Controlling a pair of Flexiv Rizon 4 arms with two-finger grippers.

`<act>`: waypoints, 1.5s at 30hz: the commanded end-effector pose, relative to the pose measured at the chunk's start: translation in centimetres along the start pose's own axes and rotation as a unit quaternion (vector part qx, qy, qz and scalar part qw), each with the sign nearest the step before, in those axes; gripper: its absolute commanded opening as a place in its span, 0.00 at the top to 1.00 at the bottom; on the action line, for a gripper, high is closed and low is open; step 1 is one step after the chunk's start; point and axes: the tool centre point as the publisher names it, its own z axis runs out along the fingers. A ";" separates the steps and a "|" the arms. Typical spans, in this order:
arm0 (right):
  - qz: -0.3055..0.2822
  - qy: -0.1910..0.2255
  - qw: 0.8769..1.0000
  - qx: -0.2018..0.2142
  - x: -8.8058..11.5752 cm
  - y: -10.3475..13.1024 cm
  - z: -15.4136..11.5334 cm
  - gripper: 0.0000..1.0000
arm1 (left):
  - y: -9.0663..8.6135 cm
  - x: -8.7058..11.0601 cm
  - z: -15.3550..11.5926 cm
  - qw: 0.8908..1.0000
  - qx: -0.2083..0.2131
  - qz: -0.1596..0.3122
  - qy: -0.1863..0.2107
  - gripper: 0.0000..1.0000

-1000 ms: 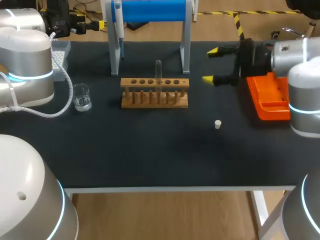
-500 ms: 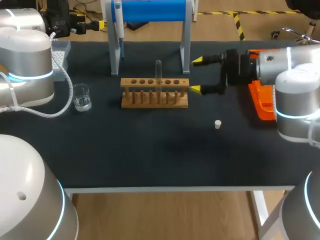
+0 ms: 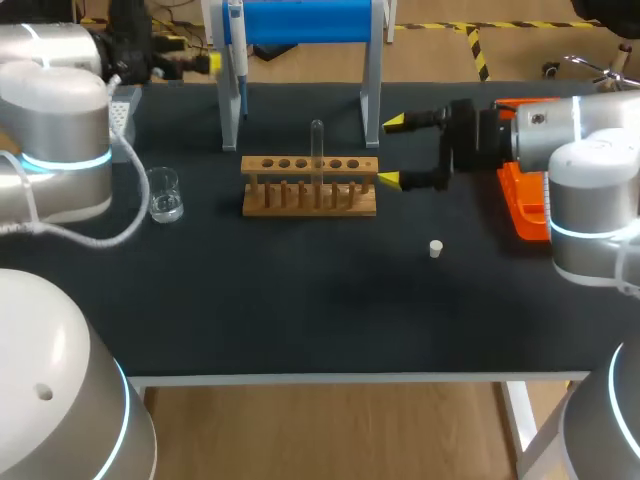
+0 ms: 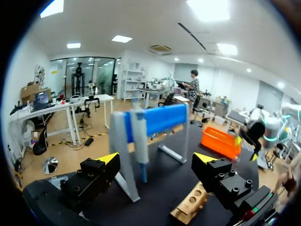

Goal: Invert the test tube, pick up the pipette, mount the tip to pipette, aspirate from beaker and dispense into the tube, eject the tip, return the pipette, and cap with the stopper.

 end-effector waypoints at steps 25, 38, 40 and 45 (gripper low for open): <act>0.000 0.000 1.000 -0.001 0.0 0.0 0.0 0.00 | 10.1 17.7 -2.9 0.997 0.012 0.076 -0.014 0.00; 0.000 0.000 1.000 -0.001 0.0 0.0 0.0 0.00 | 10.1 17.7 -2.9 0.997 0.012 0.076 -0.014 0.00; 0.000 -0.006 1.000 0.002 -0.9 -0.5 0.1 0.00 | 10.1 17.7 -2.9 0.997 0.012 0.076 -0.014 0.00; -0.010 -0.002 1.000 -0.020 -2.5 -0.2 1.8 0.00 | 10.1 17.7 -2.9 0.997 0.012 0.076 -0.014 0.00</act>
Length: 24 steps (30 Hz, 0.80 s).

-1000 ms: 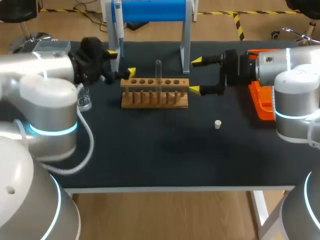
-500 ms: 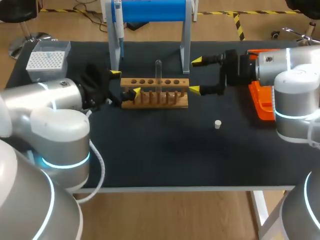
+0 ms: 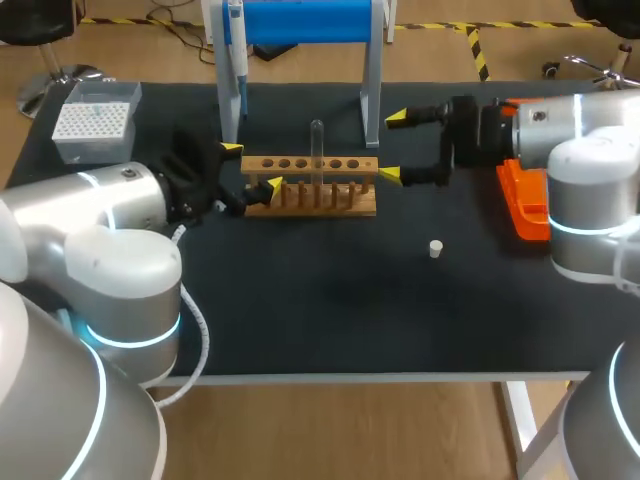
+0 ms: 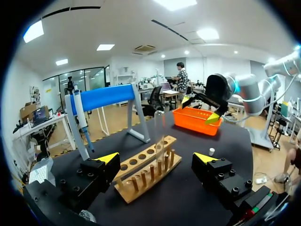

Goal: Invert the test tube, pick up the pipette, mount the tip to pipette, aspirate from beaker and dispense into the tube, eject the tip, return the pipette, and cap with the stopper.

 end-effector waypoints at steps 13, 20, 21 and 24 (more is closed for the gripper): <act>0.066 0.103 0.989 -0.086 -1.4 0.8 6.1 0.00 | 0.1 -0.1 0.0 1.000 0.001 0.000 0.002 0.00; 0.071 0.123 0.985 -0.096 -1.1 0.7 8.4 0.00 | 0.1 -0.1 0.0 1.000 0.001 0.000 0.002 0.00; 0.091 0.132 0.981 -0.110 -1.1 0.8 8.6 0.00 | 0.1 -0.1 0.0 1.000 0.001 0.000 0.002 0.00; 0.090 0.129 0.981 -0.113 -1.1 0.9 9.5 0.00 | 0.1 -0.1 0.0 1.000 0.001 0.000 0.002 0.00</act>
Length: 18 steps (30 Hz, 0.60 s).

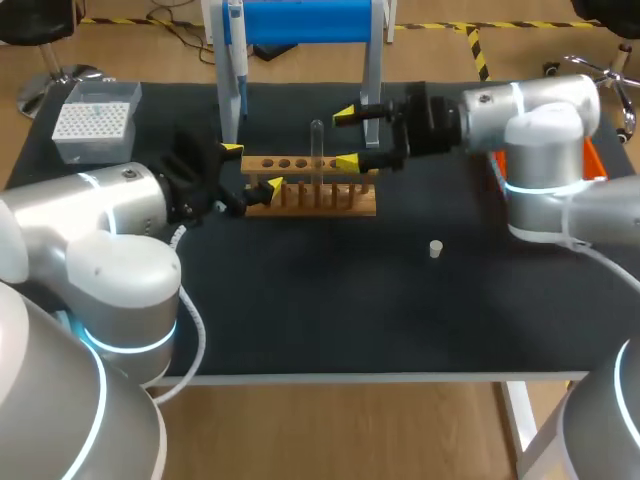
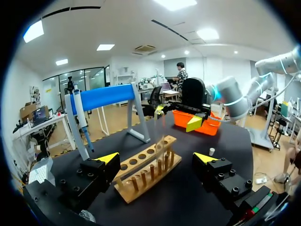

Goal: Invert the test tube, pick up the pipette, mount the tip to pipette, aspirate from beaker and dispense into the tube, eject the tip, return the pipette, and cap with the stopper.

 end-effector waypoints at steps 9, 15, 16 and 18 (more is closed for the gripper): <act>0.018 0.018 0.999 -0.029 -1.4 -0.9 2.9 0.00 | 0.0 -0.1 -0.1 1.000 0.000 0.000 0.002 0.00; 0.035 0.014 0.998 -0.041 -1.6 -0.8 3.7 0.00 | 0.0 -0.1 -0.1 1.000 0.000 0.000 0.002 0.00; 0.035 0.013 0.998 -0.042 -1.6 -0.8 3.8 0.00 | 0.0 -0.1 -0.1 1.000 0.000 0.000 0.002 0.00; 0.040 0.011 0.998 -0.048 -1.6 -0.8 4.1 0.00 | 0.0 -0.1 -0.1 1.000 0.000 0.000 0.002 0.00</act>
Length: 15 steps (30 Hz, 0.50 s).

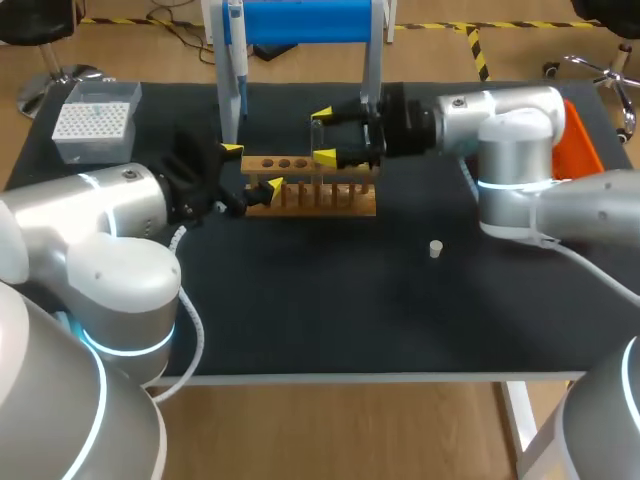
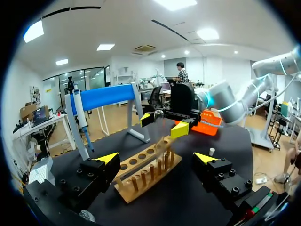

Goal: Invert the test tube, pick up the pipette, mount the tip to pipette, aspirate from beaker and dispense into the tube, eject the tip, return the pipette, and cap with the stopper.

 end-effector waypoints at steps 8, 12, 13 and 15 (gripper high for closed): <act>0.006 0.001 1.000 -0.027 -0.2 -0.2 1.1 0.04 | 0.0 -0.1 -0.1 1.000 0.000 0.000 0.003 0.00; 0.005 0.004 1.000 -0.027 -0.1 -0.3 1.2 0.52 | 0.0 -0.1 -0.1 1.000 0.000 0.000 0.003 0.00; 0.004 0.004 1.000 -0.026 -0.1 -0.3 1.2 0.57 | 0.0 -0.1 -0.1 1.000 0.000 0.000 0.003 0.00; 0.004 0.006 1.000 -0.026 -0.1 -0.3 1.2 0.63 | 0.0 -0.1 -0.1 1.000 0.000 0.000 0.003 0.00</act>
